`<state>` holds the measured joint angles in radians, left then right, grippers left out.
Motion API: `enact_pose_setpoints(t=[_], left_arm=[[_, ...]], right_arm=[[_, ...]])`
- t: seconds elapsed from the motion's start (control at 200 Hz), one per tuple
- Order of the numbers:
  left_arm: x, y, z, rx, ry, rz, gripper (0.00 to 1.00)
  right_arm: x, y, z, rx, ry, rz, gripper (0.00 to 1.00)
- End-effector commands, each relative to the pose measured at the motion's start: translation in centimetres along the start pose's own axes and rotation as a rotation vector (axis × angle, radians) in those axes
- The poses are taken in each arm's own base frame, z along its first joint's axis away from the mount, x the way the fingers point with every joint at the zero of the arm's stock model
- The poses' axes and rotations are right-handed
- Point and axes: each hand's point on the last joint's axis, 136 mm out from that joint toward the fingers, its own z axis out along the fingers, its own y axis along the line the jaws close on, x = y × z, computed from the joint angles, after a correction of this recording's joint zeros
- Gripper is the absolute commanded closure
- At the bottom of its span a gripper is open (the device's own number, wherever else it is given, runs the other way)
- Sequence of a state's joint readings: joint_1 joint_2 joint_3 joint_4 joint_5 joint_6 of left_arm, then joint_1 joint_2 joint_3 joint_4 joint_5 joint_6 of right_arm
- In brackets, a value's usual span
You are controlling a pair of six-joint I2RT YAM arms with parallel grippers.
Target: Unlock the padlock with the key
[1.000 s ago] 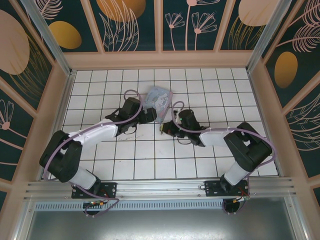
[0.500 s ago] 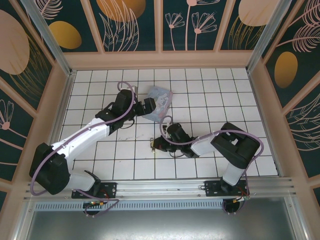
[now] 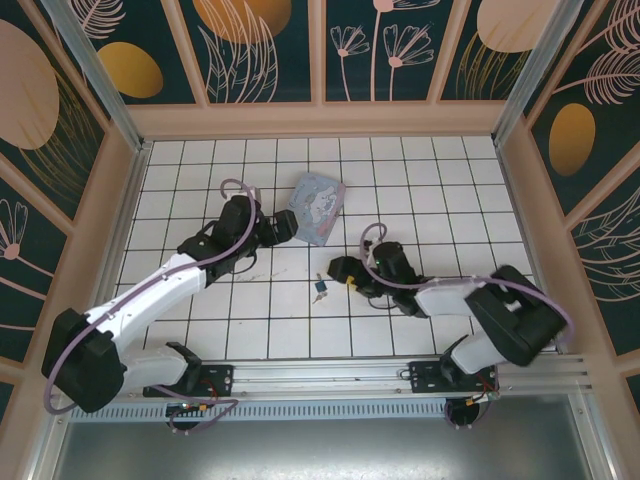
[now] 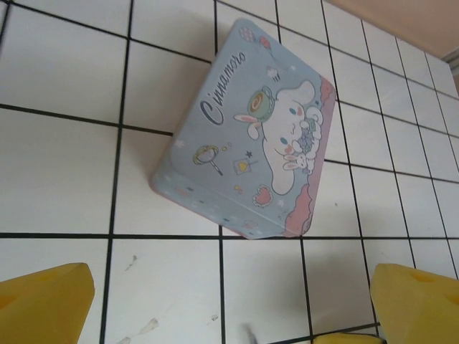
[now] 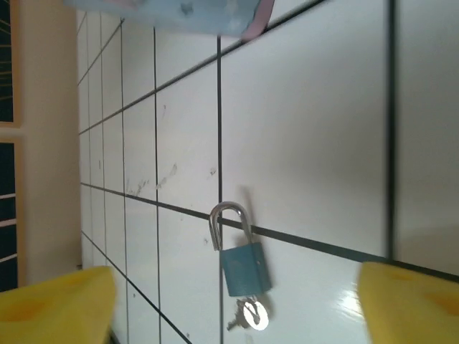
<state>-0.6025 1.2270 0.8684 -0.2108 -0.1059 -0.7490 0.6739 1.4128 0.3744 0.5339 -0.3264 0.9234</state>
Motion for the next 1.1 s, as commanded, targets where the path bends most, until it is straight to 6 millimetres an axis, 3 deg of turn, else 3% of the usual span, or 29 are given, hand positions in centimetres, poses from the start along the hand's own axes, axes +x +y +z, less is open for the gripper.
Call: enact_pose_setpoints(t=[0.0, 0.105, 0.265, 0.375, 0.601, 0.751, 0.826, 0.926, 1.096], left_arm=[[-1.4, 1.4, -1.7, -0.072, -0.084, -0.017, 0.01], [-2.5, 2.0, -3.0, -0.098, -0.142, -0.024, 0.02], [-4.5, 2.1, -4.8, -0.119, -0.232, -0.005, 0.01], [-6.3, 2.7, -5.7, -0.175, -0.315, 0.044, 0.01], [-9.7, 3.5, -8.2, -0.225, -0.580, 0.138, 0.01], [-11.9, 4.4, -10.1, -0.332, -0.745, 0.257, 0.01], [-12.6, 5.1, -10.1, -0.398, -0.772, 0.319, 0.02], [-13.5, 6.7, -9.7, -0.439, -0.794, 0.340, 0.02], [-13.0, 11.8, -8.9, -0.484, -0.809, 0.328, 0.01]], right_arm=[[-1.7, -1.4, -3.2, 0.107, -0.071, -0.041, 0.01], [-4.2, 0.3, -6.6, 0.108, -0.157, -0.079, 0.01], [-9.7, 2.3, -12.7, 0.174, -0.342, -0.130, 0.01], [-13.7, 3.2, -15.8, 0.261, -0.454, -0.160, 0.01], [-22.6, 2.7, -22.2, 0.479, -0.747, -0.172, 0.01], [-25.9, 0.9, -25.8, 0.608, -0.947, -0.185, 0.01], [-26.3, -0.5, -25.9, 0.666, -0.971, -0.253, 0.01], [-26.2, -2.3, -24.3, 0.719, -0.939, -0.400, 0.01], [-24.3, -7.5, -22.2, 0.760, -0.949, -0.448, 0.01]])
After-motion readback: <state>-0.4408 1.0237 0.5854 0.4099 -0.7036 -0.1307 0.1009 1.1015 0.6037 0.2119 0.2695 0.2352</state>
